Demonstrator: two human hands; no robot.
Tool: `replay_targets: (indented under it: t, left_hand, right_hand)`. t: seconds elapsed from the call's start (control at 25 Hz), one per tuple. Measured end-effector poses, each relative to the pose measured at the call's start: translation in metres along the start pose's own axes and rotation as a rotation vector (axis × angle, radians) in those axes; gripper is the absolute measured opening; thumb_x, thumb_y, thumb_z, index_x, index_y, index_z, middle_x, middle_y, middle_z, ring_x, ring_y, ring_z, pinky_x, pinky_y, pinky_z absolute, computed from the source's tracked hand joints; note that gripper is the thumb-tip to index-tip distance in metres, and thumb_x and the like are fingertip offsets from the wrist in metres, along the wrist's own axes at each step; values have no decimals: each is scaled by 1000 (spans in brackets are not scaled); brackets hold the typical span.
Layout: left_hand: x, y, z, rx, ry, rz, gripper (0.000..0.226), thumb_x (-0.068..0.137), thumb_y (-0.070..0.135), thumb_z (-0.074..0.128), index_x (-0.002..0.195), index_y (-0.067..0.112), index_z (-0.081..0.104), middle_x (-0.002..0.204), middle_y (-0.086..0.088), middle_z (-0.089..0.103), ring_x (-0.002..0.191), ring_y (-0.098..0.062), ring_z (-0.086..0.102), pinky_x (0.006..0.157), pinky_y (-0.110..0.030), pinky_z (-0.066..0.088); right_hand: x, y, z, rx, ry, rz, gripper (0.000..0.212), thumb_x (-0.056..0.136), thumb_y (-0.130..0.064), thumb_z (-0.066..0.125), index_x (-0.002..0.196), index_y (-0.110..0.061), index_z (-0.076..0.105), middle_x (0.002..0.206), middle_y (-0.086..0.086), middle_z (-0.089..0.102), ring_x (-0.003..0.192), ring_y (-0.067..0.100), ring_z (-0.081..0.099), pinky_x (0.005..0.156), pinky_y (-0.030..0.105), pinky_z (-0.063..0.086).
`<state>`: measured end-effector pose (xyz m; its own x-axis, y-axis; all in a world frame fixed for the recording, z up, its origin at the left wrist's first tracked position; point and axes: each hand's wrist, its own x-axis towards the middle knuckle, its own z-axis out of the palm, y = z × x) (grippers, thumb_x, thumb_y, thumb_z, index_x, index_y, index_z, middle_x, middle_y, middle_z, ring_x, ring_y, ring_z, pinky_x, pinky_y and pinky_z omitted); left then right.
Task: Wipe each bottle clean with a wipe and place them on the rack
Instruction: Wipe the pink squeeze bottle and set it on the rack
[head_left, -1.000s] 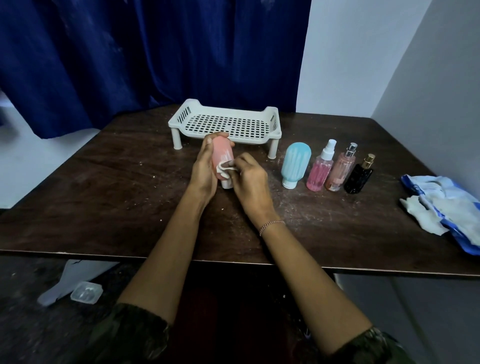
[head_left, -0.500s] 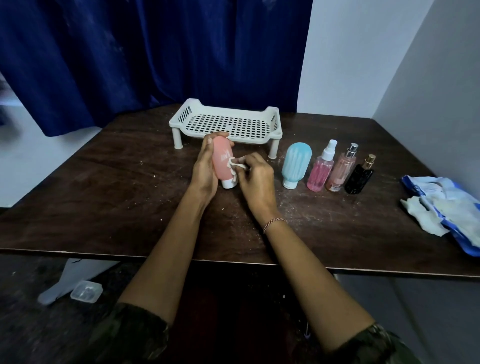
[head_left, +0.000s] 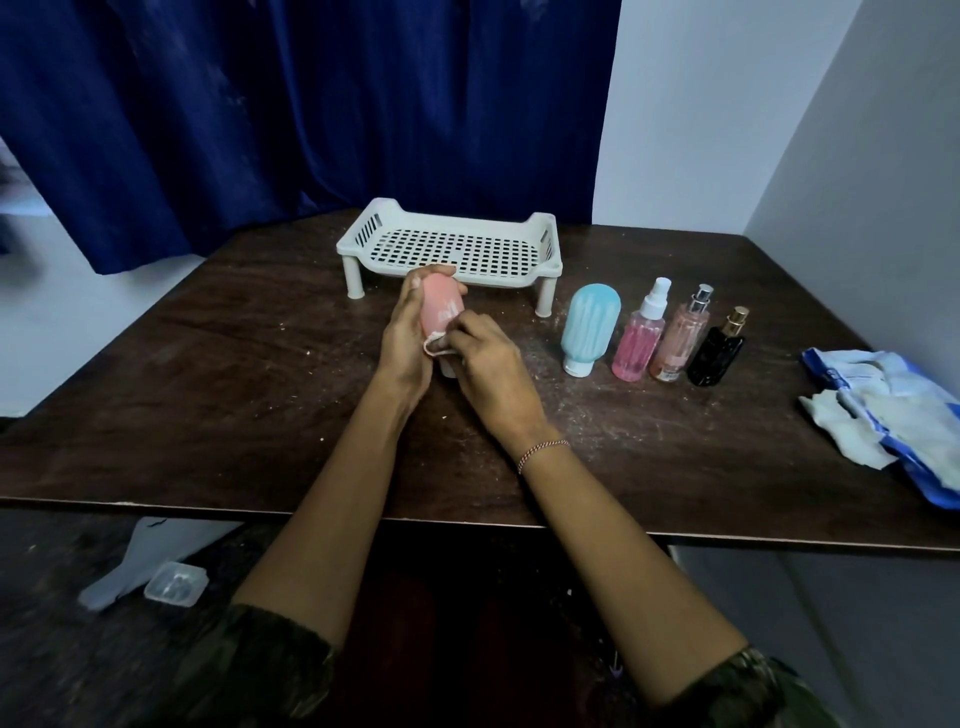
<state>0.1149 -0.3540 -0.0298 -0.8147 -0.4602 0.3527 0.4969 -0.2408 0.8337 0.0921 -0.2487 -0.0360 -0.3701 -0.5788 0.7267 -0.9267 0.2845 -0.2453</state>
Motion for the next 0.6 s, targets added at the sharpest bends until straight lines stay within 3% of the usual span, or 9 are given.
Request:
replay_targets:
  t: [0.12, 0.2, 0.28, 0.4, 0.6]
  left_hand:
    - [-3, 1, 3, 40, -43, 15, 29, 98, 27, 29, 99, 13, 54, 91, -4, 59, 81, -9, 58, 74, -21, 50]
    - [-5, 2, 6, 50, -38, 2, 29, 100, 23, 28, 98, 13, 55, 88, 0, 62, 78, -7, 60, 70, -19, 50]
    - [-7, 2, 10, 41, -33, -9, 31, 102, 18, 24, 96, 12, 54, 84, 3, 65, 74, -5, 61, 65, -19, 51]
    - [-9, 3, 12, 55, -50, 2, 31, 102, 17, 23, 96, 12, 53, 94, -4, 59, 77, -4, 61, 67, -18, 51]
    - [-9, 3, 11, 33, -42, 9, 30, 102, 17, 23, 96, 12, 53, 94, -3, 57, 78, -3, 60, 69, -18, 50]
  right_hand:
    - [3, -3, -5, 53, 121, 10, 19, 80, -9, 56, 87, 5, 65, 90, 15, 62, 82, 31, 60, 75, 29, 45]
    - [5, 1, -6, 89, 164, 90, 17, 80, -3, 57, 91, 6, 65, 94, 15, 61, 86, 29, 60, 79, 32, 49]
    - [6, 8, -7, 144, 219, 203, 14, 79, 4, 62, 93, 4, 66, 94, 12, 61, 87, 24, 60, 79, 36, 52]
    - [7, 12, -12, 216, 321, 293, 12, 80, 4, 63, 90, 1, 67, 90, 9, 61, 83, 12, 59, 77, 29, 52]
    - [6, 7, -9, 224, 275, 213, 17, 83, 4, 60, 98, 2, 67, 95, 11, 60, 88, 17, 59, 81, 26, 51]
